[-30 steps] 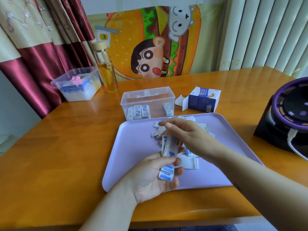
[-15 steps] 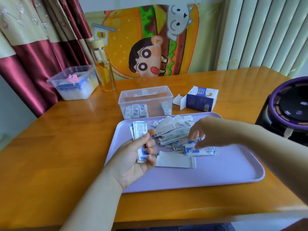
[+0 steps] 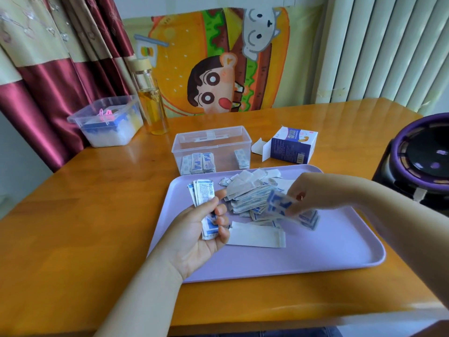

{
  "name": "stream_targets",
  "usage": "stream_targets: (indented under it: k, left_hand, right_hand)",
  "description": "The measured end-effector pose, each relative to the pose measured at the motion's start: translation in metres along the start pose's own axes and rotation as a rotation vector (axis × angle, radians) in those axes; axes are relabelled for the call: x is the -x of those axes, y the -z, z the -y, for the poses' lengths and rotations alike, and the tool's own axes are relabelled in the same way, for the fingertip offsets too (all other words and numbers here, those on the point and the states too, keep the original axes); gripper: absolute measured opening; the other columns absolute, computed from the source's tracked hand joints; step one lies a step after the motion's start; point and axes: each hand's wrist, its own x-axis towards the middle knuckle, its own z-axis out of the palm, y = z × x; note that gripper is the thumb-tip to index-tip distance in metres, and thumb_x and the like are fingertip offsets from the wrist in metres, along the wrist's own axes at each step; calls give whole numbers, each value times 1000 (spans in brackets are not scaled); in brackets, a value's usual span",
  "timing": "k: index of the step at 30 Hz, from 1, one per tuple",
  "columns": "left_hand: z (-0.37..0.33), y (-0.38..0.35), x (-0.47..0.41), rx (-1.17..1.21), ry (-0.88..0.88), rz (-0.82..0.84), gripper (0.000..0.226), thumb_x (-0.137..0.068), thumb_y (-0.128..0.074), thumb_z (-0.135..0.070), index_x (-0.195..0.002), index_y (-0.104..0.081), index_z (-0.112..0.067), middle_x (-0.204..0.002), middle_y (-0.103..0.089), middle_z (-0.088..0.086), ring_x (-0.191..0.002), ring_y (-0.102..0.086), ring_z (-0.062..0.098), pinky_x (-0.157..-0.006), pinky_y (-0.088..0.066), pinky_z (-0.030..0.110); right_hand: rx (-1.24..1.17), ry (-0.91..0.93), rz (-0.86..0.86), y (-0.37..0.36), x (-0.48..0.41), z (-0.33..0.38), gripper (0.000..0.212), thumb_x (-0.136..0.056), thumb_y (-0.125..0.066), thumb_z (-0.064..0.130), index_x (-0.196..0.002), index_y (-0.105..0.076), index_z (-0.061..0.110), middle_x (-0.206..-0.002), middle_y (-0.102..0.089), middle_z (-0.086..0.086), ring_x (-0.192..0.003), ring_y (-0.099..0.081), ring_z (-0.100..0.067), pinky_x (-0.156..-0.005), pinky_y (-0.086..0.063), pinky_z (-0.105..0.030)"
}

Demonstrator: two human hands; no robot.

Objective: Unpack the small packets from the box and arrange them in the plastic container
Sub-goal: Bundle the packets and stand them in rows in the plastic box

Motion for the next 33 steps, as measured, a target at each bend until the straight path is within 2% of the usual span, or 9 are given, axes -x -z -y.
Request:
stream_targets:
  k: [4, 8, 10, 13, 16, 21, 25, 27, 33]
  left_hand:
    - [11, -8, -4, 19, -4, -55, 17, -89, -52, -24, -97, -62, -12, -59, -44, -3, -41, -36, 3, -37, -33, 13]
    - [29, -25, -4, -1, -5, -30, 41, -78, -56, -46, -98, -68, -13, -71, -59, 1, -47, -44, 4, -41, -31, 13]
    - [34, -32, -2, -20, -12, -18, 41, -74, -55, -49, -93, -70, -15, -76, -67, 4, -54, -56, 7, -45, -34, 15]
    - [38, -34, 0, 29, 15, -55, 23, -80, -61, -37, -83, -71, -17, -69, -66, 3, -58, -57, 9, -54, -38, 20]
    - [37, -34, 0, 145, 44, -32, 20, -83, -59, -27, -81, -76, -17, -83, -71, 7, -77, -65, 18, -73, -47, 31]
    - [29, -32, 1, 243, 61, 23, 22, -81, -56, -20, -81, -78, -14, -84, -72, 6, -75, -70, 16, -70, -55, 27]
    - [26, -25, -3, 148, 96, -50, 19, -86, -55, -15, -77, -71, -9, -67, -60, 5, -58, -58, 13, -54, -52, 24]
    - [25, -23, -3, 16, 127, -26, 9, -83, -56, -14, -80, -62, -8, -70, -54, 6, -62, -54, 13, -54, -50, 24]
    - [24, -22, 2, -178, 108, 95, 17, -83, -54, -5, -94, -64, -12, -86, -60, 8, -75, -57, 16, -58, -46, 26]
  right_hand:
    - [-1175, 139, 137, -3, 8, 17, 32, -72, -68, 19, -94, -69, -4, -96, -70, -17, -83, -65, -21, -82, -52, -32]
    - [-1513, 198, 70, -27, 12, 52, 29, -67, -68, 12, -94, -68, 0, -93, -72, -15, -82, -69, -22, -78, -57, -28]
    - [-1457, 188, -79, -37, 13, 65, 32, -70, -73, 14, -100, -66, 5, -90, -73, -12, -82, -69, -22, -79, -56, -28]
    - [-1068, 178, -443, -50, 15, 80, 22, -81, -71, 14, -98, -61, 23, -59, -61, 15, -56, -53, 2, -58, -43, -13]
    - [-680, 266, -672, -61, 15, 87, 27, -84, -66, 22, -110, -60, 26, -87, -54, 16, -80, -49, 7, -72, -38, -9]
    - [-339, 350, -656, -64, 20, 84, 81, -72, -49, 63, -143, -35, 25, -134, -31, 5, -118, -37, -12, -100, -39, -30]
    - [-255, 504, -394, -44, 25, 68, 112, -59, -75, 63, -142, -1, 51, -151, 7, 17, -139, -14, -9, -108, -31, -29]
    - [-130, 547, -351, -38, 25, 69, 107, -59, -78, 60, -140, -6, 57, -152, 12, 16, -142, -14, -11, -104, -32, -25]
    - [-121, 539, -283, -25, 20, 73, 65, -66, -80, 45, -123, -50, 35, -146, -20, 12, -117, -49, -11, -86, -48, -25]
